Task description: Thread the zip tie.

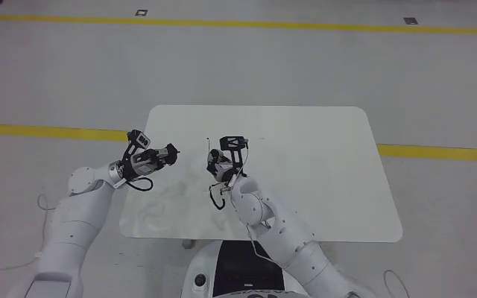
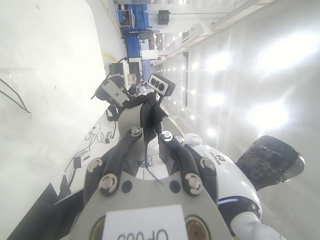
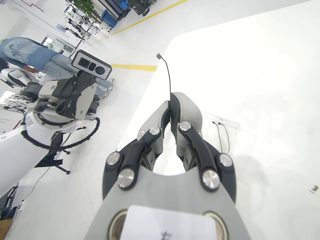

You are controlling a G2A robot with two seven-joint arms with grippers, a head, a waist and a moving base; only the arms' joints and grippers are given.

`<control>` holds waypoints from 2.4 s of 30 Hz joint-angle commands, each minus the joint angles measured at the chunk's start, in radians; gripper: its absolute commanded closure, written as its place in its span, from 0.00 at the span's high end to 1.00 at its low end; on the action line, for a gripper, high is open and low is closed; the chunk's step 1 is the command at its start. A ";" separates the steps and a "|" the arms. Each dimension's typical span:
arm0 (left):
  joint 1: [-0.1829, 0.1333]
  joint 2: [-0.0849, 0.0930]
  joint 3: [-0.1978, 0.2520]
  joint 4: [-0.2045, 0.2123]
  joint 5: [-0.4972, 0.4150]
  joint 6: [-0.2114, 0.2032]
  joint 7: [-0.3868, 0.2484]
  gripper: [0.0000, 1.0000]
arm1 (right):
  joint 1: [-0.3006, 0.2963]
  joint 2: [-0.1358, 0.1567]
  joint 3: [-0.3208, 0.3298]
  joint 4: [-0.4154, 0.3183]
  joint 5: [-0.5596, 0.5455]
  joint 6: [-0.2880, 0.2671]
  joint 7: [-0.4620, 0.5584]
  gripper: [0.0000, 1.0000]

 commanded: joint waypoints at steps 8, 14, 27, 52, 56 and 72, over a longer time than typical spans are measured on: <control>0.000 0.000 0.000 0.000 0.000 0.000 0.000 0.00 | -0.087 -0.020 -0.083 -0.006 -0.017 0.029 -0.323 0.00; 0.000 0.000 0.000 0.000 0.000 0.000 0.000 0.00 | -0.074 -0.045 -0.135 0.029 0.015 0.056 -0.480 0.00; 0.000 0.000 0.000 0.000 0.000 0.000 0.000 0.00 | -0.056 -0.049 -0.161 0.048 0.051 0.064 -0.557 0.00; 0.000 0.000 0.000 0.000 0.000 0.000 0.000 0.00 | 0.051 -0.071 -0.325 0.125 0.127 0.154 -0.769 0.00; 0.000 0.000 0.000 0.000 0.000 0.000 0.000 0.00 | 0.042 -0.065 -0.324 0.118 0.091 0.128 -0.775 0.00; 0.000 0.000 0.000 0.000 0.000 0.000 0.000 0.00 | 0.110 -0.108 -0.324 0.246 0.037 0.082 -0.822 0.00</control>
